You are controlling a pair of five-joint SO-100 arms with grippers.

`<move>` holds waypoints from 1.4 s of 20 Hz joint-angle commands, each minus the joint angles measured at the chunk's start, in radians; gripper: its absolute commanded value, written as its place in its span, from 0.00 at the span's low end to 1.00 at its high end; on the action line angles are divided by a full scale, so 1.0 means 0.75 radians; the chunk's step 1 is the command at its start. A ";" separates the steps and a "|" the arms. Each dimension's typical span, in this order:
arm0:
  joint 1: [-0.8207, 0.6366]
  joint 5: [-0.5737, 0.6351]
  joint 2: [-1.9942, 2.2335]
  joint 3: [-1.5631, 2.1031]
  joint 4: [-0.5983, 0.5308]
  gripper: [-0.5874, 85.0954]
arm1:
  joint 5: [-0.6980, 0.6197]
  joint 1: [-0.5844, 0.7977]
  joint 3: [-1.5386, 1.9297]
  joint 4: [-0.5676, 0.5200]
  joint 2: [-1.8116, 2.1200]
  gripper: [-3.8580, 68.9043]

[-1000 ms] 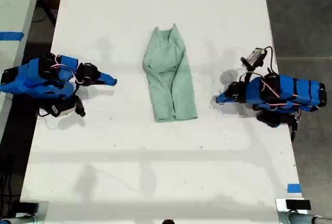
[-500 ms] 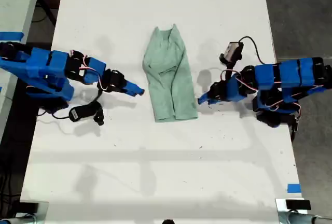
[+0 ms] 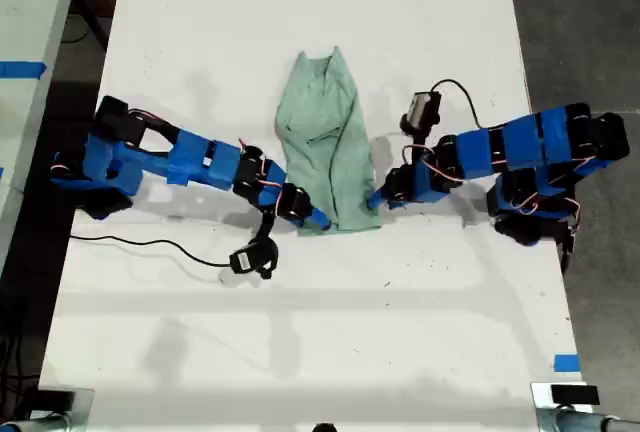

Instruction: Fold t shirt

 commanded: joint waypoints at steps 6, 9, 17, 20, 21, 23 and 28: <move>0.006 -0.241 -0.061 -0.233 0.256 0.18 | -0.043 -0.041 -0.153 -0.057 -0.098 0.29; 0.000 -0.268 -0.061 -0.239 0.292 0.19 | -0.055 -0.057 -0.254 -0.082 -0.284 0.23; -0.014 -0.245 -0.168 -0.374 0.382 0.15 | -0.043 -0.110 -0.630 0.067 -0.630 0.05; -0.014 -0.243 -0.200 -0.397 0.415 0.01 | -0.037 -0.143 -0.787 0.143 -0.740 0.05; -0.008 -0.245 -0.192 -0.399 0.462 0.01 | -0.031 -0.157 -0.832 0.162 -0.767 0.05; 0.010 -0.276 -0.176 -0.397 0.636 0.01 | -0.016 -0.186 -0.918 0.192 -0.808 0.05; -0.008 -0.262 -0.020 -0.401 0.710 0.00 | -0.045 -0.131 -1.237 0.466 -0.845 0.05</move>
